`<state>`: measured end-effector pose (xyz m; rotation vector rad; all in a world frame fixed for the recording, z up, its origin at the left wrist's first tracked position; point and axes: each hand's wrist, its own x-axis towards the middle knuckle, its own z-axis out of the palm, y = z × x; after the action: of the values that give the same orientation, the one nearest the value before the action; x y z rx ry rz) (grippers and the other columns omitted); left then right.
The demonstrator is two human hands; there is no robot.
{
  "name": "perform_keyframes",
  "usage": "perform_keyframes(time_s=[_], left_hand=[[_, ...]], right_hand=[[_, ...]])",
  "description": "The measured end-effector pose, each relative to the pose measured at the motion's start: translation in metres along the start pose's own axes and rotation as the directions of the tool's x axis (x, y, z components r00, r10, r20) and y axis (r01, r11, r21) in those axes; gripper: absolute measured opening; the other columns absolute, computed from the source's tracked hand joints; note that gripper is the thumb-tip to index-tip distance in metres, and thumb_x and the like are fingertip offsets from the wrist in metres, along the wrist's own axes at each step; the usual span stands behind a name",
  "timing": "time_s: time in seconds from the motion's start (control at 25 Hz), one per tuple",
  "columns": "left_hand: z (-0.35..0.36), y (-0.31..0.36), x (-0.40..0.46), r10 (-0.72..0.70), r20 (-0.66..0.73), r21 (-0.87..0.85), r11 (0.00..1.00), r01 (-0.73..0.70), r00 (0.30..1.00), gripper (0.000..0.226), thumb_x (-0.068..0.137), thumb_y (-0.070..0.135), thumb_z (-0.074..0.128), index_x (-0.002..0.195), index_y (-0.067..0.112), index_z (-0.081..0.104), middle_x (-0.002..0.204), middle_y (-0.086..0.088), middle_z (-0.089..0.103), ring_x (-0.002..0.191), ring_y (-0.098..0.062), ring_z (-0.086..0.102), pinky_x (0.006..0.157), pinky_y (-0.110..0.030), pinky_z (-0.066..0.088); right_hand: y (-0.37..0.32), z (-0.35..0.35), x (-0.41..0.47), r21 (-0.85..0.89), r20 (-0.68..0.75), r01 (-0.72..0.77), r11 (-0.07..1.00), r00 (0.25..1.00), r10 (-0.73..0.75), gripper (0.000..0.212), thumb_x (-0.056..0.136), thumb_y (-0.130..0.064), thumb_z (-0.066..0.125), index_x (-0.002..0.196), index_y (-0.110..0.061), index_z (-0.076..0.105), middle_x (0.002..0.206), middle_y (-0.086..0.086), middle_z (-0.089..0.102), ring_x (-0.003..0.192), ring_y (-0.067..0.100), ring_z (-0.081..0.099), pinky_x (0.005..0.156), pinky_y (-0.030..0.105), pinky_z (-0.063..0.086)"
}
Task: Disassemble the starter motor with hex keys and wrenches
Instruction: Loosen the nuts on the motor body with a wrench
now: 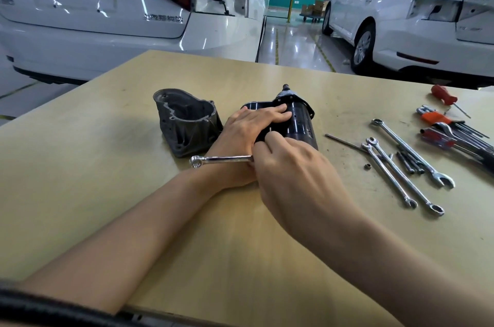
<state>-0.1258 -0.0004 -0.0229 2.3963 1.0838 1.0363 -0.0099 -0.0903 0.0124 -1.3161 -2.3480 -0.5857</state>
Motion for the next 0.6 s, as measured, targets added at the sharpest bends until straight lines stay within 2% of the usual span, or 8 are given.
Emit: perform_keyframes(time_s=[0.12,0.2,0.24,0.32,0.4,0.44,0.52,0.6], left_hand=[[-0.001,-0.003,-0.004,0.040,-0.009,0.008,0.999,-0.040,0.999,0.065,0.075,0.051,0.050,0.135,0.026,0.050,0.148,0.013,0.042,0.136,0.002,0.035,0.118,-0.026,0.010],[-0.001,0.002,-0.005,0.029,-0.023,0.018,0.999,-0.029,0.999,0.080,0.064,0.054,0.075,0.135,0.023,0.052,0.147,0.009,0.045,0.136,-0.002,0.038,0.120,-0.035,0.014],[-0.002,0.004,-0.005,0.022,-0.032,0.017,1.000,-0.021,0.999,0.086,0.059,0.051,0.084,0.134,0.022,0.053,0.146,0.008,0.047,0.136,-0.004,0.040,0.119,-0.040,0.016],[-0.003,0.007,-0.007,0.008,-0.042,0.006,1.000,-0.007,0.999,0.089,0.056,0.045,0.090,0.133,0.022,0.054,0.145,0.007,0.047,0.135,-0.006,0.040,0.118,-0.045,0.019],[-0.003,0.008,-0.007,0.006,-0.050,0.002,1.000,-0.006,0.999,0.089,0.055,0.043,0.091,0.133,0.021,0.054,0.145,0.007,0.048,0.135,-0.007,0.041,0.117,-0.046,0.020],[-0.003,0.008,-0.007,0.005,-0.054,0.001,1.000,-0.005,0.999,0.089,0.055,0.042,0.091,0.133,0.020,0.055,0.145,0.006,0.048,0.135,-0.007,0.041,0.117,-0.047,0.020],[-0.003,0.009,-0.007,0.003,-0.057,-0.002,1.000,-0.003,0.998,0.089,0.055,0.041,0.091,0.133,0.018,0.055,0.145,0.005,0.048,0.134,-0.007,0.041,0.116,-0.047,0.022],[-0.003,0.009,-0.007,0.007,-0.060,0.000,1.000,-0.007,0.998,0.089,0.054,0.041,0.092,0.132,0.018,0.055,0.144,0.005,0.049,0.133,-0.007,0.042,0.116,-0.047,0.023]], right_hand=[[0.016,-0.002,-0.013,0.237,-0.150,0.054,0.970,0.989,-0.019,0.007,0.078,0.001,0.068,0.076,-0.004,0.063,0.070,0.006,0.057,0.059,0.022,0.052,0.059,0.031,0.047],[0.031,-0.005,-0.025,0.519,-0.276,-0.051,0.853,0.935,0.224,0.007,0.088,-0.011,0.064,0.082,-0.008,0.065,0.067,-0.006,0.055,0.059,0.009,0.050,0.059,0.018,0.043],[0.038,-0.006,-0.030,0.685,-0.239,-0.140,0.715,0.884,0.402,0.011,0.091,-0.017,0.061,0.083,-0.010,0.064,0.063,-0.009,0.055,0.057,0.008,0.052,0.057,0.015,0.042],[0.047,-0.007,-0.037,0.937,0.066,-0.276,0.216,0.744,0.665,0.016,0.094,-0.018,0.058,0.083,-0.008,0.064,0.059,-0.001,0.060,0.052,0.011,0.055,0.052,0.019,0.045],[0.052,-0.003,-0.039,0.910,0.411,-0.307,-0.278,0.593,0.692,0.018,0.095,-0.013,0.055,0.081,-0.004,0.062,0.058,0.004,0.060,0.048,0.015,0.055,0.048,0.021,0.046],[0.053,-0.001,-0.037,0.848,0.528,-0.298,-0.438,0.539,0.656,0.020,0.095,-0.012,0.053,0.079,-0.003,0.060,0.056,0.006,0.058,0.046,0.014,0.054,0.046,0.021,0.046],[0.053,0.000,-0.034,0.749,0.650,-0.279,-0.602,0.489,0.582,0.022,0.095,-0.010,0.050,0.075,-0.004,0.057,0.053,0.005,0.054,0.043,0.012,0.051,0.042,0.019,0.044],[0.051,0.002,-0.031,0.726,0.669,-0.268,-0.633,0.487,0.561,0.022,0.095,-0.009,0.049,0.074,-0.004,0.055,0.052,0.004,0.054,0.042,0.011,0.050,0.042,0.018,0.044]])
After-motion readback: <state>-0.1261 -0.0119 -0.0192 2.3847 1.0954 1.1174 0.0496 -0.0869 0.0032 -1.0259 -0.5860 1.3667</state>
